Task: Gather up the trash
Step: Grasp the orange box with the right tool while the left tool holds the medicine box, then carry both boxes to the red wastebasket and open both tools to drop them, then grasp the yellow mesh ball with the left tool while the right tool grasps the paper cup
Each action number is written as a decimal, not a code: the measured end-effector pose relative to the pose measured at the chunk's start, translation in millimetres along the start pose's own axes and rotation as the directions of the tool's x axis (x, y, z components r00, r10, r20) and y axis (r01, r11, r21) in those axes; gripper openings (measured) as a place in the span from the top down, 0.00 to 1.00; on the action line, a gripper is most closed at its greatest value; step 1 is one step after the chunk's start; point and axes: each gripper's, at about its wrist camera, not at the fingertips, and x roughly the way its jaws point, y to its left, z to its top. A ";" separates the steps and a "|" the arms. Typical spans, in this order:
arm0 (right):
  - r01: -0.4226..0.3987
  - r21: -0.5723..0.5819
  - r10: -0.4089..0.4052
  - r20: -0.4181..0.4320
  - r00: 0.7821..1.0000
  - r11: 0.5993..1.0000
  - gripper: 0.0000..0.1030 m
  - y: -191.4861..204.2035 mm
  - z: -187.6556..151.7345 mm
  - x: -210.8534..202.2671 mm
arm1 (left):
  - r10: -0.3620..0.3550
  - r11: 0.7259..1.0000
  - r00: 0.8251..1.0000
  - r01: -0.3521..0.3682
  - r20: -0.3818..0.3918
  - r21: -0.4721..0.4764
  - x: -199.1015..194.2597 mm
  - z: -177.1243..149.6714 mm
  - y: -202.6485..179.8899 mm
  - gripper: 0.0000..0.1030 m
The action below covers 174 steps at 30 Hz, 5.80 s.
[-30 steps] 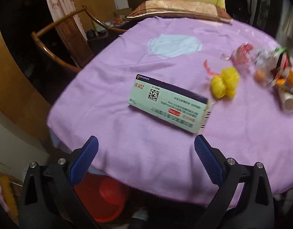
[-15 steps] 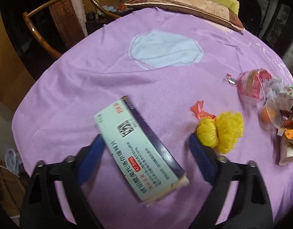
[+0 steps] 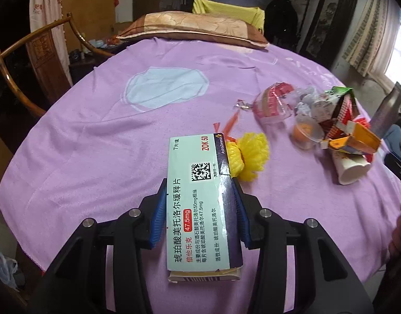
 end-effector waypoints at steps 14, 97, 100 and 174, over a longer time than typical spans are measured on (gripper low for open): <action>-0.174 -0.125 0.165 -0.072 0.984 0.977 0.16 41.7 6.0 13.4 | 0.006 0.999 1.000 -0.006 0.019 -0.042 -10.1 -1.2 30.0 0.56; -0.805 -0.248 0.604 -0.553 0.574 0.538 0.61 417.7 -73.4 -5.4 | 0.474 0.794 0.880 -0.439 -0.023 -0.422 -162.0 -146.1 289.0 0.06; -0.781 -0.253 0.606 -0.512 0.609 0.570 0.61 400.6 -64.1 -6.5 | 0.466 0.802 0.885 -0.430 -0.017 -0.415 -158.5 -139.4 283.7 0.06; -0.174 -0.037 0.173 -0.028 0.985 0.984 0.18 51.0 -3.6 -3.2 | 0.007 0.999 1.000 -0.008 -0.026 -0.038 18.5 18.1 -19.4 0.52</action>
